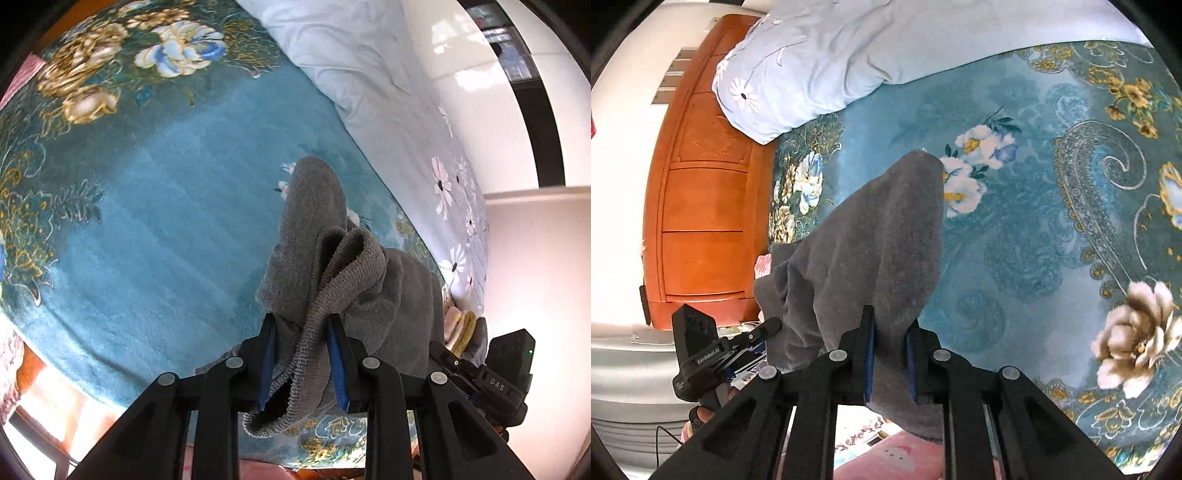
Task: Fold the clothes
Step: 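Lift the folded pants with both grippers and carry toward the clothes stack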
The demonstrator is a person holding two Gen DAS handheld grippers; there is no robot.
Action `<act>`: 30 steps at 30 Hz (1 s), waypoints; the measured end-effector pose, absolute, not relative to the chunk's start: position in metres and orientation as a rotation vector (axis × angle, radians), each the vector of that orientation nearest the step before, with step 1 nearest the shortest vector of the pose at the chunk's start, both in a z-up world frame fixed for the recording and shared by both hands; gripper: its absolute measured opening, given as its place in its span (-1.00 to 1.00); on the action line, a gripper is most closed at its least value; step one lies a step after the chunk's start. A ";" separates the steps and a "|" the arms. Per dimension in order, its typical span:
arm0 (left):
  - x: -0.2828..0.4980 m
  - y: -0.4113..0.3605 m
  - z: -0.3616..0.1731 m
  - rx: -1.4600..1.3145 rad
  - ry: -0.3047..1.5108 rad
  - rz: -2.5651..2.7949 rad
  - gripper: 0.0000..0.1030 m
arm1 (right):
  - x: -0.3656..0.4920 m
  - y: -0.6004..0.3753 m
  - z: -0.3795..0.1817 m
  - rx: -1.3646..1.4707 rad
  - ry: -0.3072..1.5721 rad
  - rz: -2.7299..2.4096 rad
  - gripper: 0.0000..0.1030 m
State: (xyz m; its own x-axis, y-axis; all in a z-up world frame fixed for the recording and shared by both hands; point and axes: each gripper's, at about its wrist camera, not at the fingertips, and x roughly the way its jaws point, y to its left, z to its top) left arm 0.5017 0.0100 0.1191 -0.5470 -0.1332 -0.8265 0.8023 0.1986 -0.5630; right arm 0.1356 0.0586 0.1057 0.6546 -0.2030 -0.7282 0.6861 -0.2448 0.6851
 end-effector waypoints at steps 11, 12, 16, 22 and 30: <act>0.461 -0.007 0.167 0.732 1.610 -1.777 -0.47 | 0.103 0.127 0.159 1.617 0.196 -1.102 -0.72; 0.453 -0.009 0.172 0.741 1.602 -1.809 -0.47 | 0.097 0.136 0.166 1.610 0.172 -1.128 -0.72; 0.415 -0.004 0.185 0.800 1.588 -1.915 -0.47 | 0.075 0.173 0.190 1.590 0.087 -1.236 -0.72; 0.341 0.022 0.193 0.931 1.581 -2.042 -0.48 | 0.033 0.244 0.202 1.613 -0.022 -1.392 -0.72; 0.237 0.060 0.208 1.074 1.518 -2.144 -0.49 | -0.033 0.321 0.195 1.660 -0.202 -1.492 -0.72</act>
State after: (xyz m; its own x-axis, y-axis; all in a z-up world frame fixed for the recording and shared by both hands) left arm 0.2375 0.0600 0.2077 -0.6743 0.1697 -0.7187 0.6214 -0.3954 -0.6764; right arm -0.0334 0.3207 0.1948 0.2680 -0.6298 -0.7291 0.4132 -0.6085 0.6775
